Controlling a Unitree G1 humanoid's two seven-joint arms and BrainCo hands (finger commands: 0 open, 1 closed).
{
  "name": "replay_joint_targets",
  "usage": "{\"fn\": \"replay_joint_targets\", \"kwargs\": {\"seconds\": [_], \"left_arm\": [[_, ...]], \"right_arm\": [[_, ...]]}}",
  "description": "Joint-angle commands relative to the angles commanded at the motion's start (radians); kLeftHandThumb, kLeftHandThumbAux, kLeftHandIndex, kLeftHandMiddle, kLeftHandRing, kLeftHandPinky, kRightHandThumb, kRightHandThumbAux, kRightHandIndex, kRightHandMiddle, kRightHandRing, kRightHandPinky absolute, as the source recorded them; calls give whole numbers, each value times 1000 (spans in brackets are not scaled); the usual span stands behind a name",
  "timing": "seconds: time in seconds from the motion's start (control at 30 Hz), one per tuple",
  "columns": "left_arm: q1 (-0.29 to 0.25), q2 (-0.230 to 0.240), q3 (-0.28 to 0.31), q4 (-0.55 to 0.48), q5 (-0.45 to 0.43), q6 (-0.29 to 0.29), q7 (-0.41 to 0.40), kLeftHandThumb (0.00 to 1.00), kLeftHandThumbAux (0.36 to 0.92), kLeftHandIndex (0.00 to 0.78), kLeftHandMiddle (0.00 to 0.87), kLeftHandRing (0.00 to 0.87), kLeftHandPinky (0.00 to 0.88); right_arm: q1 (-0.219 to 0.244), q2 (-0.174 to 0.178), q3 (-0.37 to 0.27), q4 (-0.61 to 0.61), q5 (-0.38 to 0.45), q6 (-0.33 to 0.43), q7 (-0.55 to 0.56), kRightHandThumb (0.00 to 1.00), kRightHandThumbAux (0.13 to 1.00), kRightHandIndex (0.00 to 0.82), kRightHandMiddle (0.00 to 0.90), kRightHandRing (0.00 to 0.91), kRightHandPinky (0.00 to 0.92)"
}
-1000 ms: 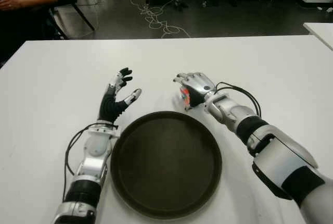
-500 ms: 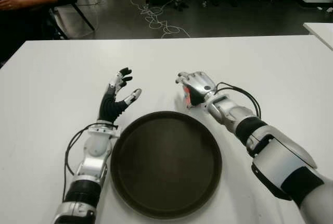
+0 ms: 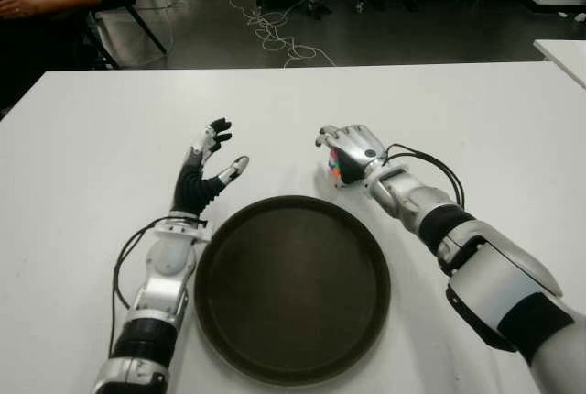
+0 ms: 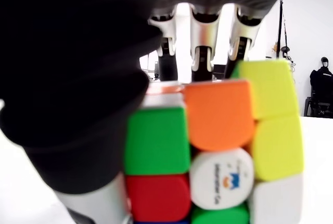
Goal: Pick up the Rubik's Cube and put it in the plate
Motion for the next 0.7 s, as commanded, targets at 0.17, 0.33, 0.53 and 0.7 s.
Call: {"fn": "replay_joint_targets", "kwargs": {"seconds": [0.17,0.33,0.53,0.7], "left_arm": [[-2,-1,-1,3,-1,-3,0,64,585,93,157,130,78],[1,-1,0,-2,-4,-1,-2,73,592,107,181,157,100],[4,2,-2,-8,0,7,-1,74,592,110,172,155,103],[5,2,-3,-9,-3,12,-5,75,578,100,158,142,91]], "right_arm": [[-2,-19,-9,-7,6,-12,8,0,933,306,392,481,482],[6,-32,-21,-16,11,-29,3,0,920,264,341,434,443],[14,-45,-38,-25,20,-51,2,0,924,274,343,431,453],[17,-55,-47,-30,23,-60,3,0,927,290,361,443,466]]}}
